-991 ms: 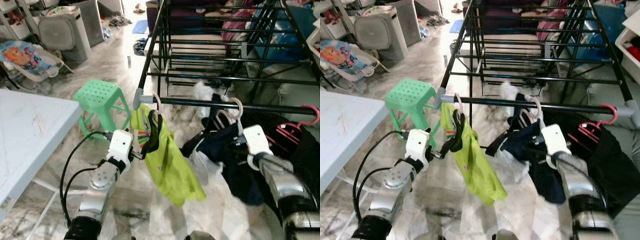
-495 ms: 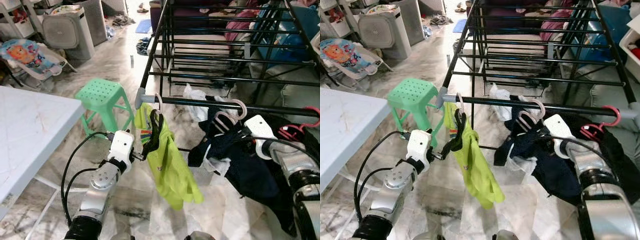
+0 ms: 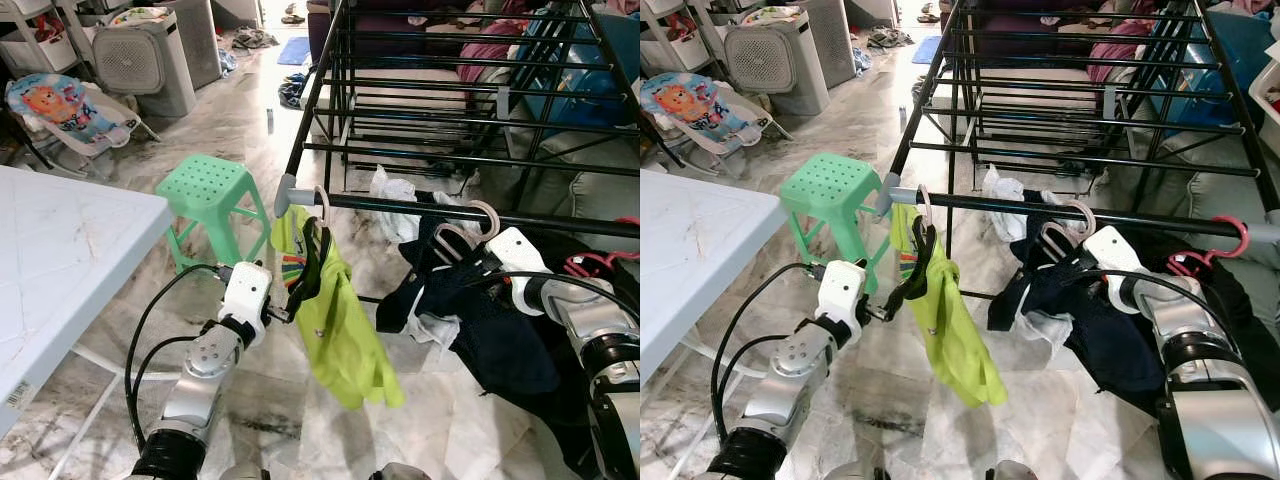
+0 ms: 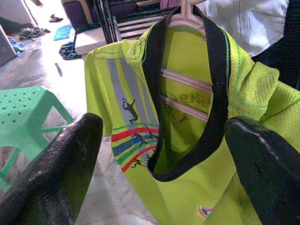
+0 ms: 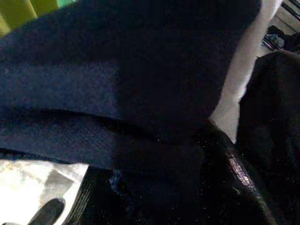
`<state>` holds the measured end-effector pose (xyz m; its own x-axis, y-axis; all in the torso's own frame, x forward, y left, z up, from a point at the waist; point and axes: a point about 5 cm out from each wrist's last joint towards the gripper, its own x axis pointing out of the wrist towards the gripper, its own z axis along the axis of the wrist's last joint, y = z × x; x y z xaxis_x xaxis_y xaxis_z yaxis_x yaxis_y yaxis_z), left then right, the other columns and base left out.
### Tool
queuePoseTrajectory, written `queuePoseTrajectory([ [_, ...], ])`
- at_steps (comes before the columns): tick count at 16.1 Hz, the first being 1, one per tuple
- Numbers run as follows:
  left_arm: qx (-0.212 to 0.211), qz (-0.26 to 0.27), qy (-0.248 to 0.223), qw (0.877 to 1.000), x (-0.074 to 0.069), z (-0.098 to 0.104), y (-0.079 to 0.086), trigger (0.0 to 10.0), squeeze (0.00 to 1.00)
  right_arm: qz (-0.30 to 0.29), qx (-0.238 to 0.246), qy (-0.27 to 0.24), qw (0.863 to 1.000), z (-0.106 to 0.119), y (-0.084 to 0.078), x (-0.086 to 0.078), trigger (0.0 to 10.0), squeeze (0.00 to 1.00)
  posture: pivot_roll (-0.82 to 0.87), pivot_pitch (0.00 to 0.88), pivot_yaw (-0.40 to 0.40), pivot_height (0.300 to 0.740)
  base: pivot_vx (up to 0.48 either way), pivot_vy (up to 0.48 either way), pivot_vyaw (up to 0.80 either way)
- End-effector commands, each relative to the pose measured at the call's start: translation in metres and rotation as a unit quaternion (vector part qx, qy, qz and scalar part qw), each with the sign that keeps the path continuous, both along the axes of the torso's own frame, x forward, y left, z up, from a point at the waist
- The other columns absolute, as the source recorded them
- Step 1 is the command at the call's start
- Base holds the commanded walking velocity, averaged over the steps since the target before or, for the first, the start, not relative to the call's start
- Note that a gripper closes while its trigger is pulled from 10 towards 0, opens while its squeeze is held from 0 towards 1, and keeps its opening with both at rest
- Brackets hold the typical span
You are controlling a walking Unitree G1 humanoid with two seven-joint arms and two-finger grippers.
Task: Hang hanger
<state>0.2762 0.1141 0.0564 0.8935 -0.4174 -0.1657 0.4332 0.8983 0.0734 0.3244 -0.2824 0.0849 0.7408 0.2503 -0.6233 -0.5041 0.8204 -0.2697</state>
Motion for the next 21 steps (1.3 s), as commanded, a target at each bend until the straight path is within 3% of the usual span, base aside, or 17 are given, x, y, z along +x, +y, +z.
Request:
queuePoseTrajectory([
  [1,0.008,0.001,0.002,1.0,0.001,-0.001,0.001,10.0,0.0,0.013,0.005,-0.017,1.0,0.008,0.005,0.006,0.0,0.0,-0.07,0.0,0.052,0.74,0.0,0.0,0.0],
  [4,0.008,0.0,0.003,1.0,0.0,-0.001,0.001,10.0,0.0,0.013,0.018,-0.024,0.999,0.007,0.008,0.007,0.0,0.0,-0.07,0.0,0.052,0.74,0.0,0.0,0.0],
  [10,0.007,-0.002,0.004,1.0,0.0,-0.001,-0.001,10.0,0.0,-0.047,0.063,-0.07,0.994,0.0,0.017,0.008,0.0,0.0,-0.08,0.0,0.055,0.74,0.0,0.0,0.0],
  [12,0.008,-0.006,0.006,1.0,0.0,-0.003,-0.002,10.0,0.0,-0.114,0.089,-0.122,0.982,0.006,0.023,0.016,0.0,0.0,-0.08,0.0,0.056,0.74,0.0,0.0,0.0],
  [14,0.007,-0.006,0.006,1.0,0.0,-0.003,-0.003,10.0,0.0,-0.136,0.107,-0.151,0.973,0.009,0.03,0.018,0.0,0.0,-0.08,0.0,0.062,0.74,0.0,0.0,0.0],
  [17,0.005,-0.012,0.017,1.0,-0.006,-0.009,-0.004,10.0,0.0,-0.155,0.125,-0.207,0.958,0.01,0.045,0.008,0.0,0.0,-0.09,0.0,0.077,0.74,0.0,0.0,0.0],
  [20,0.002,-0.015,0.015,1.0,-0.01,-0.009,-0.004,10.0,0.0,-0.203,0.132,-0.262,0.934,0.009,0.051,-0.018,0.0,0.0,-0.08,0.0,0.056,0.74,0.0,0.0,0.0],
  [21,0.0,-0.011,0.011,1.0,-0.009,-0.007,-0.003,10.0,0.0,-0.245,0.141,-0.278,0.918,0.007,0.051,-0.037,0.0,0.0,-0.07,0.0,0.054,0.74,0.0,0.0,0.0],
])
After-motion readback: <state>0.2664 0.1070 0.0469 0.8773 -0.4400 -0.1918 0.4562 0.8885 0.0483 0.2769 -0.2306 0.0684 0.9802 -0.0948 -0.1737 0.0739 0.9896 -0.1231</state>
